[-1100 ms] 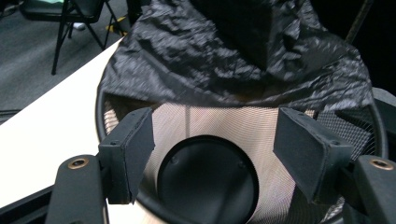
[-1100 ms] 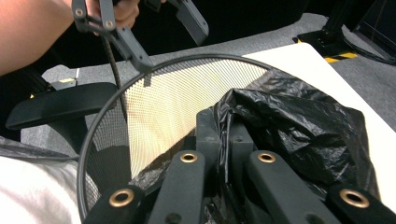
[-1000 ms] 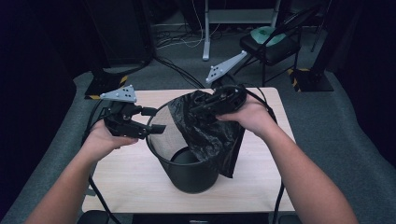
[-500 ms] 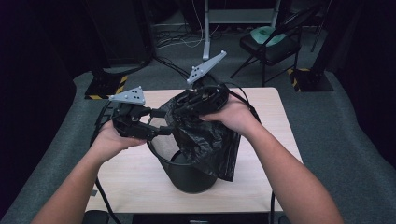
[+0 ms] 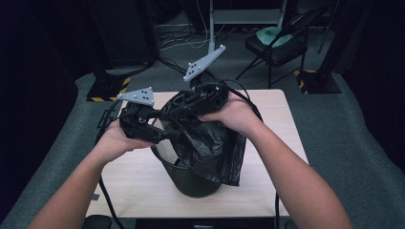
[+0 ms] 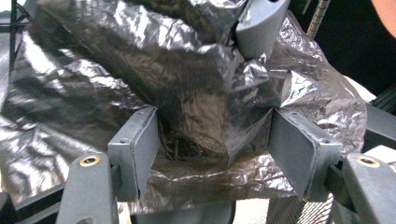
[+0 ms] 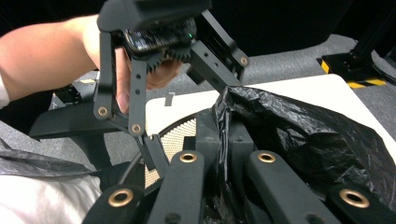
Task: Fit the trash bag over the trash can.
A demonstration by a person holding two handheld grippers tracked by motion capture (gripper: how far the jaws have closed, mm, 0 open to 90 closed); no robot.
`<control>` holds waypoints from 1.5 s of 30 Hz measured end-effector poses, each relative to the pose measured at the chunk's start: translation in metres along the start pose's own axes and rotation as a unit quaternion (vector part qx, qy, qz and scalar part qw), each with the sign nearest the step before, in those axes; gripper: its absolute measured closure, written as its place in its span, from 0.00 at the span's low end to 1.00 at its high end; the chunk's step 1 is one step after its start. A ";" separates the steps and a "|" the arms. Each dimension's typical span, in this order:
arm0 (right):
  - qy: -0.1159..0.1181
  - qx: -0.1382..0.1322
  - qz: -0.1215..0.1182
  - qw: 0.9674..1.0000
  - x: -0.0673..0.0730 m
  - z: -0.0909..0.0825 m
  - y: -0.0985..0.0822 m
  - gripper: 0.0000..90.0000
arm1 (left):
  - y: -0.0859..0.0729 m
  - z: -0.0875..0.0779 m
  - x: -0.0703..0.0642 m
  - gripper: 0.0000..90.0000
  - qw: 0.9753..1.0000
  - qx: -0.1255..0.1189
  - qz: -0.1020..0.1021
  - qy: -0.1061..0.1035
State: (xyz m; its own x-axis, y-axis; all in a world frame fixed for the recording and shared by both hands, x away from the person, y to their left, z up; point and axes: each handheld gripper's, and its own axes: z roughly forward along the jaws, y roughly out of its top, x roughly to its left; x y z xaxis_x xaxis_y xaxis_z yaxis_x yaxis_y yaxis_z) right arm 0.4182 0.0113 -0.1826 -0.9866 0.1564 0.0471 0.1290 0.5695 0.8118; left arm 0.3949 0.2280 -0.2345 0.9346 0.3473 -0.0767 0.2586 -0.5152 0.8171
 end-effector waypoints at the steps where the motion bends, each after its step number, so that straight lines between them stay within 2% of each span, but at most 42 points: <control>1: 0.001 -0.002 -0.002 1.000 0.001 -0.001 0.001 0.96 | 0.001 0.000 -0.001 0.38 1.000 0.000 0.002 0.000; 2: 0.002 -0.002 -0.004 1.000 0.002 -0.001 0.002 0.96 | 0.002 0.001 -0.001 0.40 1.000 -0.001 0.004 -0.002; 5: 0.003 -0.003 -0.007 1.000 0.004 -0.002 0.003 0.96 | 0.001 0.002 0.000 0.59 1.000 0.001 0.015 -0.014; 6: 0.003 -0.003 -0.007 1.000 0.005 -0.001 0.002 0.96 | 0.000 0.002 0.000 0.74 1.000 0.002 0.017 -0.017; 7: 0.003 -0.003 -0.007 1.000 0.005 -0.001 0.002 0.96 | -0.001 0.002 0.000 0.74 1.000 0.002 0.021 -0.020; 10: 0.004 -0.002 -0.007 1.000 0.003 0.000 -0.001 0.95 | -0.004 0.002 0.001 0.87 0.999 0.006 0.027 -0.025; 14: 0.010 -0.003 -0.001 1.000 0.004 0.000 -0.003 0.94 | -0.007 0.001 0.000 0.98 0.999 0.009 0.034 -0.021; 18: 0.009 -0.004 -0.004 1.000 0.006 0.000 -0.003 0.92 | -0.008 -0.002 -0.002 1.00 0.999 0.010 0.043 -0.018; 21: 0.011 -0.002 -0.001 1.000 0.008 -0.003 -0.004 0.82 | -0.010 -0.004 -0.005 1.00 0.999 0.015 0.046 -0.018; 26: -0.015 -0.014 0.010 1.000 0.009 -0.015 -0.012 0.68 | -0.019 -0.010 -0.006 1.00 0.999 0.017 0.045 -0.020; 29: -0.022 -0.020 0.016 0.999 0.007 -0.020 -0.016 0.65 | -0.027 -0.013 -0.004 1.00 0.999 0.015 0.036 -0.019; 35: -0.055 -0.033 0.031 0.997 0.000 -0.036 -0.027 0.61 | -0.037 -0.017 -0.002 1.00 0.999 0.017 0.029 -0.018; 37: -0.067 -0.037 0.043 0.996 -0.005 -0.041 -0.032 0.59 | -0.039 -0.018 -0.002 1.00 0.999 0.019 0.028 -0.018; 42: -0.084 -0.045 0.061 0.994 -0.016 -0.047 -0.041 0.55 | -0.048 -0.018 -0.002 1.00 0.999 0.021 0.025 -0.022; 45: -0.089 -0.034 0.074 0.993 -0.021 -0.044 -0.051 0.55 | -0.053 -0.018 0.000 1.00 0.999 0.022 0.018 -0.016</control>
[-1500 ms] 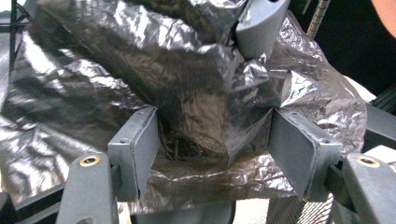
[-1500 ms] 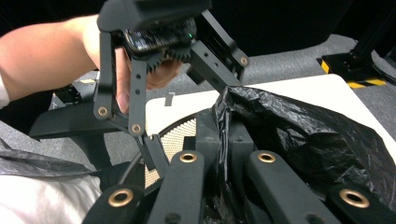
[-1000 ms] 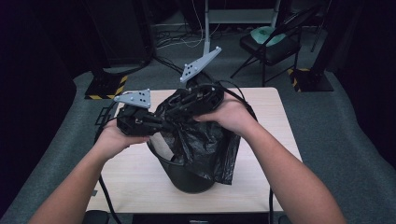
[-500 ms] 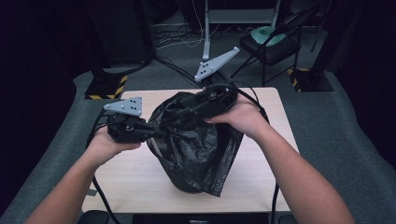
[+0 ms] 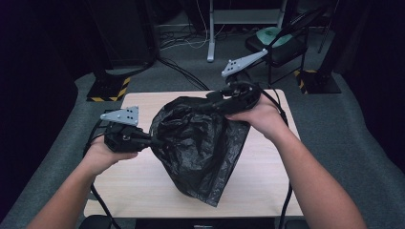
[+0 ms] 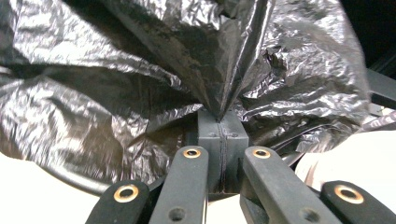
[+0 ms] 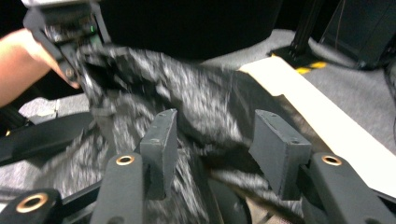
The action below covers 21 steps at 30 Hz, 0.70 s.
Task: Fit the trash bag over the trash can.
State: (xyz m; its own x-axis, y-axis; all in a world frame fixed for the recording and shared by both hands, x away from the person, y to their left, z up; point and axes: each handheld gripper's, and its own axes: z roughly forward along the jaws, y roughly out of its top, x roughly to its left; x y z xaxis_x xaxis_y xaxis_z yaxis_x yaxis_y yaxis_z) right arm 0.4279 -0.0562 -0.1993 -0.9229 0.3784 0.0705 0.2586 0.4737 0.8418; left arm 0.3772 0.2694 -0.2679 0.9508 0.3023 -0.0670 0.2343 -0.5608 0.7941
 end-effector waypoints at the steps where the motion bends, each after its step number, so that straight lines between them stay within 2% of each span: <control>1: 0.004 0.006 0.000 1.000 0.000 0.003 -0.004 0.56 | -0.002 0.000 0.002 1.00 1.000 0.000 -0.002 0.002; 4: 0.030 0.019 -0.002 0.999 0.006 0.010 -0.016 0.64 | -0.007 -0.003 0.007 1.00 1.000 -0.006 -0.015 0.008; 6: 0.050 0.039 -0.017 0.998 0.016 0.017 -0.024 0.68 | -0.009 -0.005 0.009 1.00 1.000 -0.009 -0.019 0.012; 9: 0.070 0.065 -0.039 0.995 0.030 0.026 -0.031 0.70 | -0.012 -0.009 0.010 1.00 1.000 -0.013 -0.021 0.018; 12: 0.071 0.063 -0.041 0.995 0.032 0.025 -0.031 0.69 | -0.012 -0.010 0.009 1.00 0.999 -0.015 -0.021 0.018; 14: 0.066 0.055 -0.037 0.996 0.032 0.020 -0.030 0.67 | -0.012 -0.010 0.009 1.00 1.000 -0.015 -0.020 0.018; 15: 0.054 0.043 -0.034 0.997 0.027 0.012 -0.028 0.65 | -0.012 -0.011 0.009 1.00 1.000 -0.013 -0.019 0.019; 17: 0.045 0.037 -0.031 0.998 0.024 0.008 -0.028 0.63 | -0.011 -0.011 0.009 1.00 1.000 -0.011 -0.018 0.020; 21: -0.012 0.020 -0.016 1.000 0.007 -0.009 -0.028 0.50 | -0.011 -0.011 0.010 1.00 1.000 -0.010 -0.019 0.021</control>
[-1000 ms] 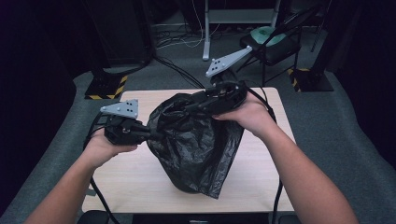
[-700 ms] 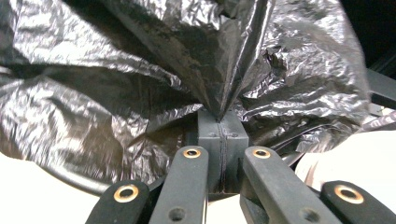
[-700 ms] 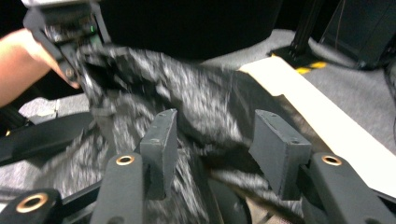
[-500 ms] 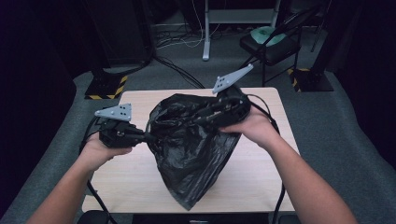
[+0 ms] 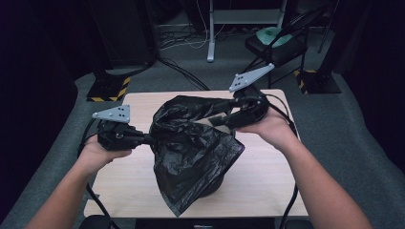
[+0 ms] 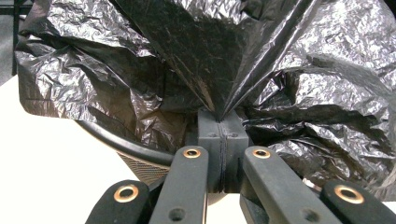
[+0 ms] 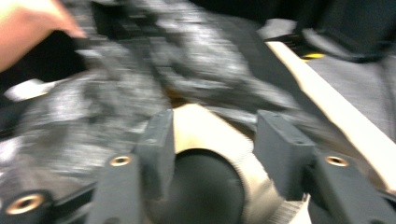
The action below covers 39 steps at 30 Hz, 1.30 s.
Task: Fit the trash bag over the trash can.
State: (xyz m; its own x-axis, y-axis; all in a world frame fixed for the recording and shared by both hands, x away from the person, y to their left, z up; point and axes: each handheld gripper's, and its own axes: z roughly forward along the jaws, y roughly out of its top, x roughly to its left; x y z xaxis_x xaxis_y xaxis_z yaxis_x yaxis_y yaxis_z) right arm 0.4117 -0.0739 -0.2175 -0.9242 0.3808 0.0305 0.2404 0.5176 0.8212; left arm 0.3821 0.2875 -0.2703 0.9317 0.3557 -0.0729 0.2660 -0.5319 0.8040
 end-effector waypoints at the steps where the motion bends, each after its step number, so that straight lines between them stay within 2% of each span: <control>1: -0.018 -0.003 0.008 1.000 -0.005 -0.003 -0.001 0.47 | 0.000 0.000 0.000 1.00 1.000 0.000 0.000 0.000; 3: -0.046 -0.002 0.016 0.999 -0.017 -0.007 -0.005 0.45 | 0.000 0.000 0.001 1.00 1.000 0.001 0.000 0.000; 4: -0.064 0.003 0.026 0.998 -0.027 -0.007 -0.008 0.43 | 0.000 0.000 0.001 1.00 1.000 0.000 -0.001 -0.001; 5: -0.064 0.003 0.026 0.998 -0.027 -0.007 -0.008 0.43 | 0.000 0.000 0.001 1.00 1.000 0.000 -0.001 -0.001; 7: -0.075 0.007 0.038 0.996 -0.036 -0.004 -0.012 0.41 | 0.001 0.000 0.002 1.00 1.000 -0.001 -0.001 -0.002; 11: -0.078 0.020 0.048 0.996 -0.048 0.008 -0.016 0.39 | 0.002 0.000 0.002 1.00 1.000 0.000 -0.002 -0.004; 12: -0.078 0.029 0.043 0.996 -0.051 0.014 -0.016 0.37 | 0.002 0.001 0.002 1.00 1.000 0.000 -0.002 -0.004; 21: -0.071 0.072 0.040 0.994 -0.059 0.042 -0.015 0.35 | 0.001 0.001 0.004 1.00 1.000 0.004 -0.002 -0.007; 23: -0.070 0.079 0.039 0.994 -0.059 0.048 -0.016 0.41 | 0.001 0.001 0.005 1.00 1.000 0.003 -0.003 -0.008; 26: -0.070 0.087 0.031 0.993 -0.060 0.052 -0.018 0.56 | 0.001 0.002 0.004 1.00 1.000 0.003 -0.002 -0.008; 30: -0.070 0.091 0.027 0.993 -0.061 0.052 -0.021 0.73 | 0.001 0.003 0.004 1.00 1.000 0.003 -0.002 -0.010; 32: -0.078 0.087 0.019 0.993 -0.060 0.050 -0.021 0.78 | 0.001 0.003 0.005 1.00 1.000 0.001 -0.003 -0.009; 35: -0.083 0.070 0.021 0.994 -0.058 0.043 -0.018 0.86 | 0.001 0.002 0.006 1.00 1.000 -0.002 -0.004 -0.009; 36: -0.088 0.056 0.017 0.994 -0.057 0.038 -0.017 0.94 | 0.002 0.002 0.006 1.00 1.000 -0.004 -0.005 -0.009; 37: -0.088 0.056 0.017 0.994 -0.057 0.038 -0.017 0.94 | 0.002 0.002 0.005 1.00 1.000 -0.005 -0.004 -0.009; 39: -0.084 0.038 0.016 0.996 -0.053 0.034 -0.013 0.98 | 0.003 -0.001 0.004 1.00 1.000 -0.009 -0.002 -0.008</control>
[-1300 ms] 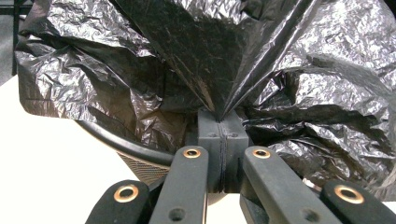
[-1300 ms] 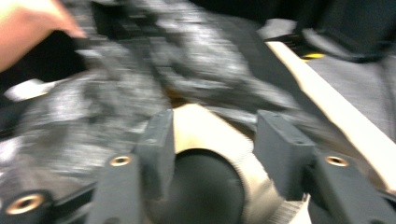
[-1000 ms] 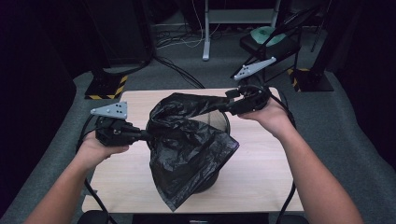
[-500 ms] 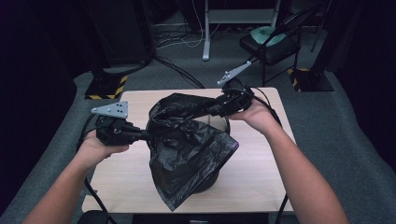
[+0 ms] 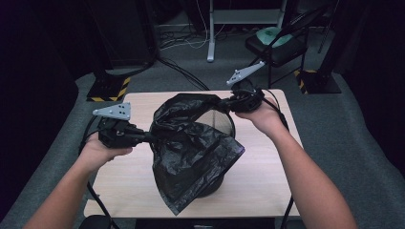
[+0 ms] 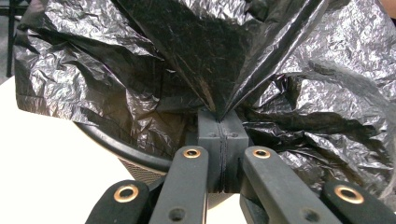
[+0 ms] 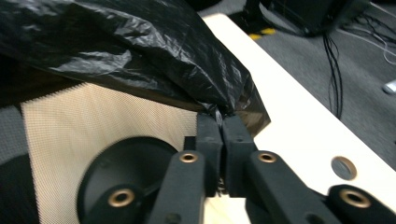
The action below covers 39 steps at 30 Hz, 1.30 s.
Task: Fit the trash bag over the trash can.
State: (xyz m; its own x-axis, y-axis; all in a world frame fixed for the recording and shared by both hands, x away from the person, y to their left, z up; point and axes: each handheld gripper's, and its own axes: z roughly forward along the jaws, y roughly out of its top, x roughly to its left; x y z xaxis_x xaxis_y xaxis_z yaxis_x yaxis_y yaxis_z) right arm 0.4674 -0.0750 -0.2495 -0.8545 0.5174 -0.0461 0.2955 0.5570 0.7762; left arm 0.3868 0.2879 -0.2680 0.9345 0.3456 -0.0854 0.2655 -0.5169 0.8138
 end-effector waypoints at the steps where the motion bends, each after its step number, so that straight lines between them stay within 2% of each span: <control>1: 0.008 -0.004 -0.001 1.000 0.003 -0.001 0.001 0.98 | 0.000 -0.001 0.000 1.00 1.000 -0.002 0.000 0.001; 2: 0.016 -0.003 -0.003 1.000 0.005 -0.002 0.003 0.99 | 0.001 -0.003 0.000 1.00 1.000 -0.003 0.001 0.002; 3: 0.034 0.003 -0.017 0.999 0.014 -0.001 0.006 0.99 | 0.002 -0.005 0.000 1.00 1.000 -0.006 0.002 0.004; 4: 0.034 0.003 -0.017 0.999 0.014 -0.001 0.006 0.99 | 0.002 -0.007 0.000 1.00 1.000 -0.008 0.003 0.007; 7: 0.066 0.015 -0.038 0.997 0.028 0.003 0.010 0.99 | 0.004 -0.016 0.000 1.00 1.000 -0.017 0.003 0.015; 9: 0.091 0.025 -0.048 0.994 0.039 0.007 0.011 0.99 | 0.005 -0.020 -0.001 1.00 1.000 -0.023 0.004 0.019; 11: 0.123 0.041 -0.064 0.990 0.053 0.015 0.010 0.99 | 0.005 -0.023 -0.001 1.00 0.999 -0.027 0.004 0.022; 12: 0.123 0.041 -0.064 0.990 0.053 0.015 0.010 0.99 | 0.005 -0.025 -0.001 1.00 0.999 -0.028 0.005 0.024; 17: 0.167 0.056 -0.071 0.982 0.069 0.025 0.005 0.99 | 0.004 -0.032 -0.001 1.00 0.999 -0.031 0.003 0.032; 24: 0.225 0.056 -0.073 0.970 0.084 0.025 -0.001 0.99 | 0.008 -0.044 -0.002 1.00 0.998 -0.039 0.005 0.046; 28: 0.250 0.041 -0.072 0.965 0.089 0.020 0.001 0.99 | 0.015 -0.050 -0.006 1.00 0.998 -0.039 0.013 0.052; 31: 0.259 0.034 -0.071 0.963 0.094 0.018 0.004 0.99 | 0.018 -0.055 -0.009 1.00 0.998 -0.037 0.018 0.057; 35: 0.267 0.033 -0.083 0.960 0.103 0.017 0.008 0.99 | 0.019 -0.064 -0.012 1.00 0.997 -0.032 0.018 0.067; 39: 0.273 0.026 -0.087 0.958 0.109 0.016 0.011 0.99 | 0.019 -0.069 -0.013 1.00 0.997 -0.027 0.016 0.071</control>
State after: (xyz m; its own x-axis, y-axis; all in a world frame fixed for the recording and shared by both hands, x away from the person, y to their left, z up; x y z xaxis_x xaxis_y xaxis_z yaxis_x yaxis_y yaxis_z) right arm 0.3843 -0.0022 -0.2566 -0.9846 0.0051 0.1748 0.1371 0.6428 0.7537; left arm 0.3634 0.3275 -0.2120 0.8986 0.4384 0.0195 0.2194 -0.4874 0.8451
